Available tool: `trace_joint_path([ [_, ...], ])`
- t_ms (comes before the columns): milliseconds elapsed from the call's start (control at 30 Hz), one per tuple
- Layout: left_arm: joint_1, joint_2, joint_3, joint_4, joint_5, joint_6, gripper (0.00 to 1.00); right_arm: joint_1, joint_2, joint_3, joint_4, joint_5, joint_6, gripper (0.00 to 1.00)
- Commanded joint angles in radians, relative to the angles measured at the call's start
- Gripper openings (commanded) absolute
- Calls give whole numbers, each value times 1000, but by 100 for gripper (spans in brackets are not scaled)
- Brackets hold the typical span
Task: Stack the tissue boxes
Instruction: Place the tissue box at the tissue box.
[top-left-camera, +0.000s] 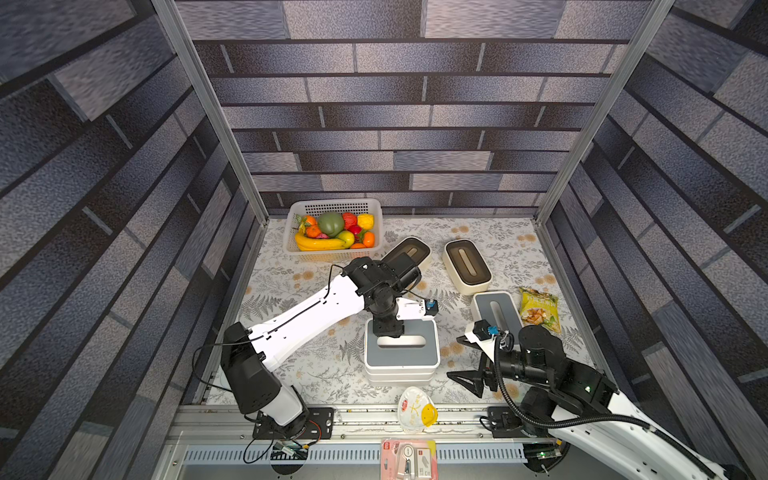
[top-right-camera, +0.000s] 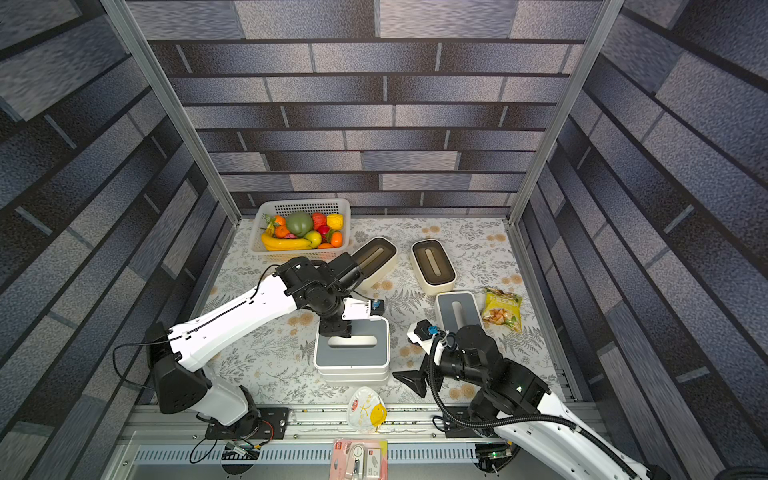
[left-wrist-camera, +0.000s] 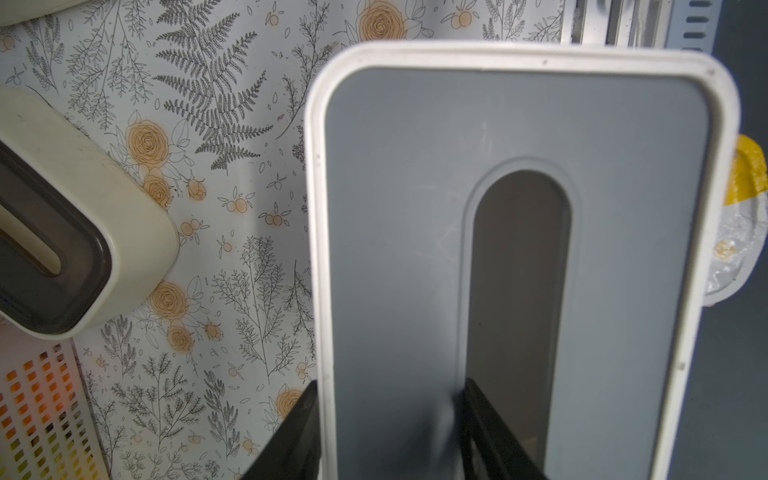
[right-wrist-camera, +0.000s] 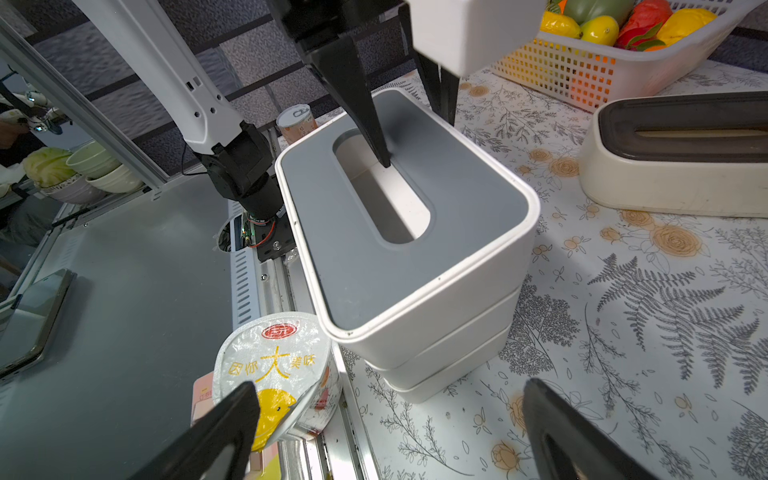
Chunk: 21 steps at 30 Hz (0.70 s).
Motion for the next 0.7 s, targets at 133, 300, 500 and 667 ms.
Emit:
trace_joint_path([
  [133, 7, -42, -13, 2, 33, 11, 44, 12, 4, -3, 8, -17, 1, 100],
  [300, 10, -40, -14, 0, 34, 13, 44, 12, 5, -2, 8, -16, -1, 100],
  [500, 10, -38, -16, -1, 36, 14, 45, 14, 7, -3, 8, -16, 0, 100],
  [667, 12, -38, -17, -3, 39, 16, 45, 17, 10, -4, 8, -18, -1, 100],
])
